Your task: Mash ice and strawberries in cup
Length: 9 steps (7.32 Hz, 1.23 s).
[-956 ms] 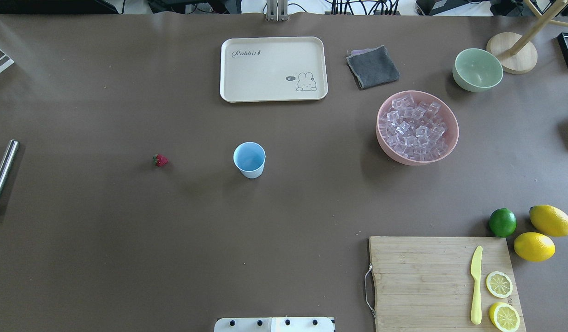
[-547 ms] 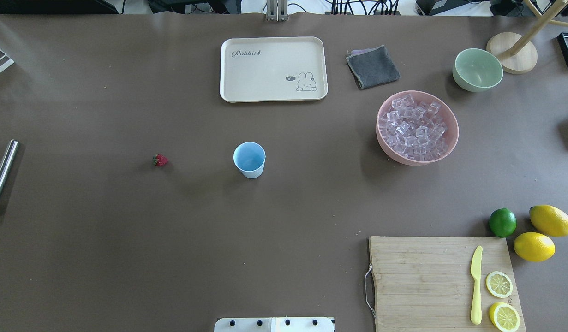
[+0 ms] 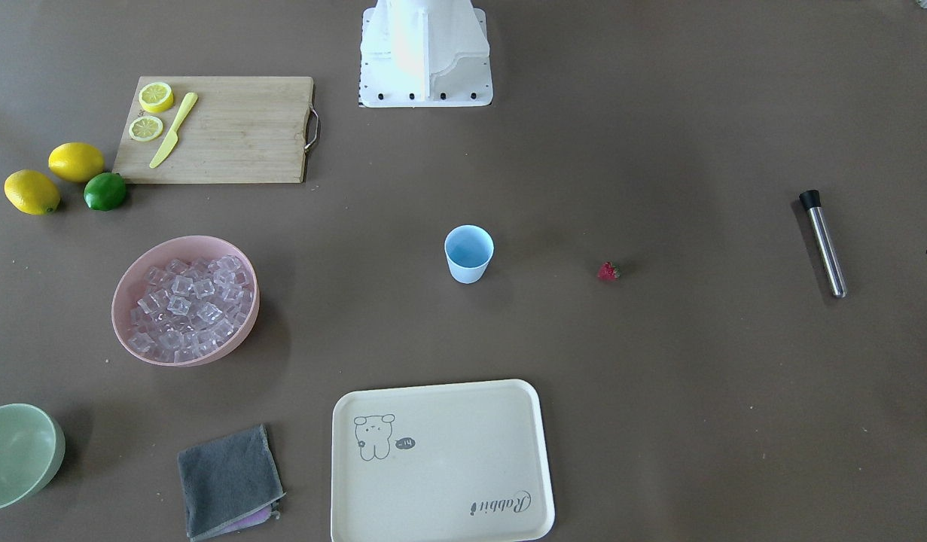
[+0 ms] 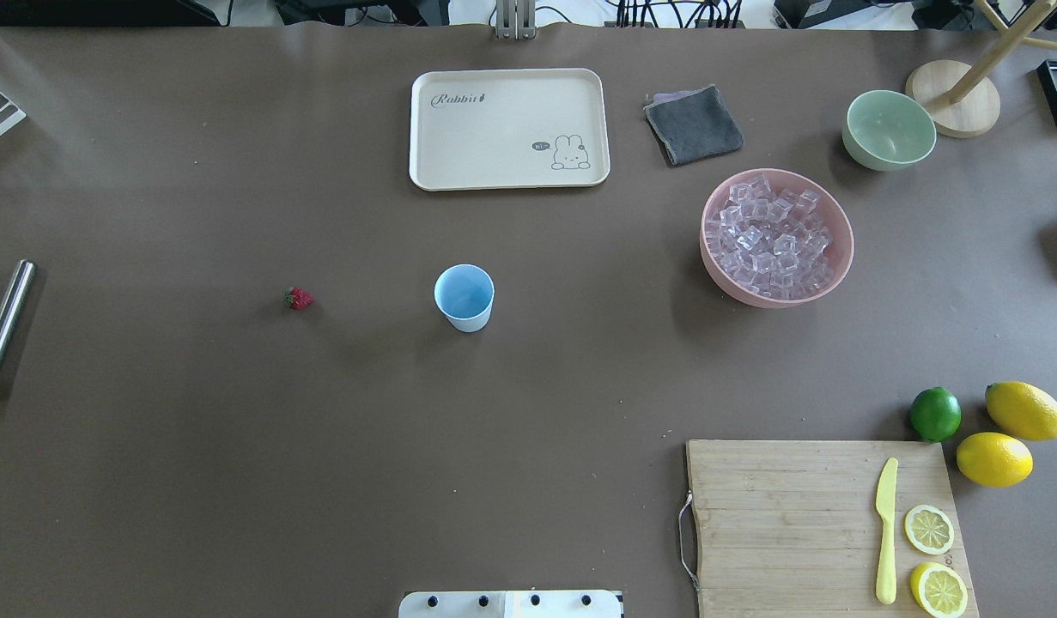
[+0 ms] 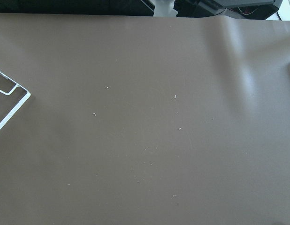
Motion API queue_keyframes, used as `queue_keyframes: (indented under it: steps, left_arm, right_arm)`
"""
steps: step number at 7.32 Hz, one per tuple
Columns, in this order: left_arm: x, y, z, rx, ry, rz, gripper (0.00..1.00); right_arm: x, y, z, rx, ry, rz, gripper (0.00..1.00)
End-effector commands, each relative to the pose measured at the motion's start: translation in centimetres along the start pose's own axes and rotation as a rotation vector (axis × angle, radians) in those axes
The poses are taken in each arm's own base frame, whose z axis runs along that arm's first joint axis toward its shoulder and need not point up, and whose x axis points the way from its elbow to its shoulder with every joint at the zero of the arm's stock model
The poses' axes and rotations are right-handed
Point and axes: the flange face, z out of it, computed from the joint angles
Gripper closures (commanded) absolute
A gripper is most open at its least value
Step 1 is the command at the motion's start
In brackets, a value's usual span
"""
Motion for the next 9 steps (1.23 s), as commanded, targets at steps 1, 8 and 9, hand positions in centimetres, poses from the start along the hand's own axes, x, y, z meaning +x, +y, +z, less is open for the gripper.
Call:
queue_keyframes:
  steps: [1,8,9]
  left_arm:
    - [0.8,-0.6,-0.7,0.046,-0.055,0.022,0.02]
    - [3.5,-0.6,-0.1,0.034,-0.035,0.047,0.02]
    - [4.2,-0.3,1.0,0.017,-0.033,0.058,0.02]
  right_arm:
    - [-0.6,0.3,-0.8,0.014,-0.005,-0.002,0.01]
    - [-6.9,0.4,-2.4,0.045,-0.068,0.05,0.01]
    - [-13.0,-0.2,-2.4,0.098,-0.101,0.116,0.01]
